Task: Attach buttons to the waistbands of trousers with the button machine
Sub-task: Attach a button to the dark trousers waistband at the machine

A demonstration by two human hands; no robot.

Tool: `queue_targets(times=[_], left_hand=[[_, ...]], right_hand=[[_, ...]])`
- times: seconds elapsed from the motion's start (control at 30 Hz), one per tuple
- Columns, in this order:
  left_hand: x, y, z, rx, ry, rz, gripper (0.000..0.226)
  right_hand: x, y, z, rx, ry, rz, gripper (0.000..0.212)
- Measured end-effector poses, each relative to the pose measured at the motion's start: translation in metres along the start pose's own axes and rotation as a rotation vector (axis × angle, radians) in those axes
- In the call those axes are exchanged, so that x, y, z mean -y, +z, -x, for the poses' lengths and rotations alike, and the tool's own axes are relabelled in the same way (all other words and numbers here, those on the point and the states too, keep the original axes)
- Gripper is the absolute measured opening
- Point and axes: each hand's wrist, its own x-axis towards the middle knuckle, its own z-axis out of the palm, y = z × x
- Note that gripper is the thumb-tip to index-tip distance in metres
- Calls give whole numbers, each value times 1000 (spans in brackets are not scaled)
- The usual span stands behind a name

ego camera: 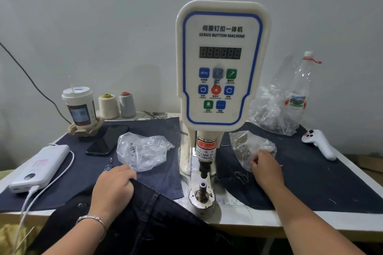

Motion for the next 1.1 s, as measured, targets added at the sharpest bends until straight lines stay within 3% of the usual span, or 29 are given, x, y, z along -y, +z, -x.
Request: queue_targets(times=[0.27,0.5,0.67,0.73,0.8,0.87,0.93,1.03,1.1], left_hand=[[-1,-2,0,14,-5,10,12],[-1,-1,0,29,-31,29,15],[-1,-2,0,29,-39,29,14],[-1,-2,0,27,-36,23,14],[-1,-1,0,22,-33,16,15],[0,0,0,16,-27,10,15],[0,0,0,14,-23,3,15],[0,0,0,9,-20,-8,15],[0,0,0,16,-23,-14,15]], right_hand=[[-1,3,1,-65,-54,-25,15],[0,4,1,-83,-54,126,13],[5,-12,20,-260,-27,230,12],[11,-22,34,-342,2,137,11],[21,-31,50,-344,8,-115,11],[36,-39,72,-238,53,-468,11],[54,-42,97,-20,186,-773,13],[75,-35,127,383,384,-1090,13],[84,-30,133,502,498,-1278,7]])
